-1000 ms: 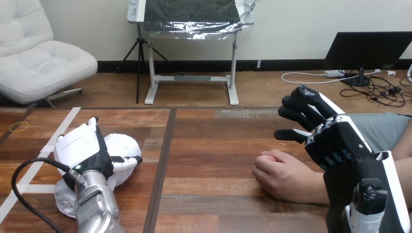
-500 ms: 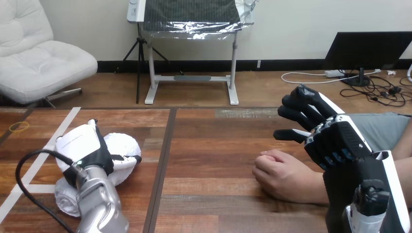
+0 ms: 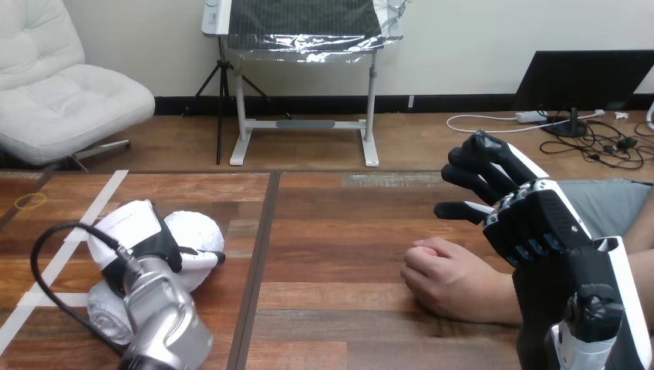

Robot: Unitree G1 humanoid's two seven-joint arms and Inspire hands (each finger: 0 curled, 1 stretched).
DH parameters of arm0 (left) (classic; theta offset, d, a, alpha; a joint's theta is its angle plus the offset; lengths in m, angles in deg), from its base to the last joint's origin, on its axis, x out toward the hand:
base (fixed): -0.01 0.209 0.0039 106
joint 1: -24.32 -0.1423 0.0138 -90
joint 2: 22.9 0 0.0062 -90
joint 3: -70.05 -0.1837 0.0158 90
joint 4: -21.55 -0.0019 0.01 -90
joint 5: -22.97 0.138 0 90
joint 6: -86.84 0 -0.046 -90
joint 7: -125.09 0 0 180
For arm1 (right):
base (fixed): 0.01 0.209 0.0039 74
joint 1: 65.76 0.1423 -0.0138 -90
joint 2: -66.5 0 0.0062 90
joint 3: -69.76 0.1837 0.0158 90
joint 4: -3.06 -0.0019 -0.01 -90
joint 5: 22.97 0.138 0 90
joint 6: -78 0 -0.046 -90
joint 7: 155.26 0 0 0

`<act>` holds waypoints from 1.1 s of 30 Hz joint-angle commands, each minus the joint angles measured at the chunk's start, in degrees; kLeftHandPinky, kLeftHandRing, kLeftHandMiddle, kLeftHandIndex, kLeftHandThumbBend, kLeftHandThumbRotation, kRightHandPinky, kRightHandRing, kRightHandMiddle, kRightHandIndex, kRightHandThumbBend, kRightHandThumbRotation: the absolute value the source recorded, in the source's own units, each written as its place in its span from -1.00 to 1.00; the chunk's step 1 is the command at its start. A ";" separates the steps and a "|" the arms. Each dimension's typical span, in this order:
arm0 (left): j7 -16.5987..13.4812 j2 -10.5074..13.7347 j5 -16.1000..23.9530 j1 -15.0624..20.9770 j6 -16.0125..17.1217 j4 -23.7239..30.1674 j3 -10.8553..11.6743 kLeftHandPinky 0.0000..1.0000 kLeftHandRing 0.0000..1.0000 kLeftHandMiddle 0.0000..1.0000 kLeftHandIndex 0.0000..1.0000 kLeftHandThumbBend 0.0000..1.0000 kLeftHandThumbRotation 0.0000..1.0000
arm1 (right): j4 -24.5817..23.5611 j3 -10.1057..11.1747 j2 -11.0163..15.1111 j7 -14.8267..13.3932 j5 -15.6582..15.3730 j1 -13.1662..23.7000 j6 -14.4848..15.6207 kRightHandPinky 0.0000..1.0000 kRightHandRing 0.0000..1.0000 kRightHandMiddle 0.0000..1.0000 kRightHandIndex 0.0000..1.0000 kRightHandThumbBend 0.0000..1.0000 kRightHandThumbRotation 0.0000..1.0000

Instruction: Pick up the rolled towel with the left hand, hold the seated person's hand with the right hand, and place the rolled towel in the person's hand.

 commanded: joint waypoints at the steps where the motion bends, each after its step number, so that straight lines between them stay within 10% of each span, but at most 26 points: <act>1: 3.43 0.55 0.89 4.40 -2.95 0.55 -2.25 0.64 0.64 0.67 0.70 0.77 -0.18 | -1.95 0.55 -0.50 -0.08 0.15 2.64 -0.76 0.36 0.62 0.65 0.66 0.91 1.00; 4: 6.58 1.09 1.47 5.13 -5.05 0.90 -3.84 0.01 0.28 0.44 0.52 0.76 -0.19 | -1.91 0.62 -0.48 -0.08 0.22 2.61 -0.69 0.36 0.62 0.65 0.66 0.91 1.00; 8: 12.68 2.32 3.09 6.67 -7.71 0.26 -7.35 -0.30 0.07 0.31 0.42 0.73 -0.14 | -1.69 0.68 -0.42 0.02 0.37 2.82 -0.85 0.36 0.62 0.65 0.67 0.91 1.00; 21: 27.98 6.10 4.05 8.62 -10.71 4.28 -12.48 -0.57 -0.29 -0.10 0.07 0.58 -0.15 | -1.67 0.80 -0.62 -0.14 0.00 3.07 -0.82 0.35 0.62 0.65 0.67 0.91 1.00; 33: 28.33 7.32 3.36 5.66 -10.19 10.10 -11.58 -0.89 -0.73 -0.51 0.16 0.47 -0.92 | -1.79 0.81 -0.96 -0.42 -0.52 2.83 -0.82 0.33 0.62 0.65 0.66 0.88 1.00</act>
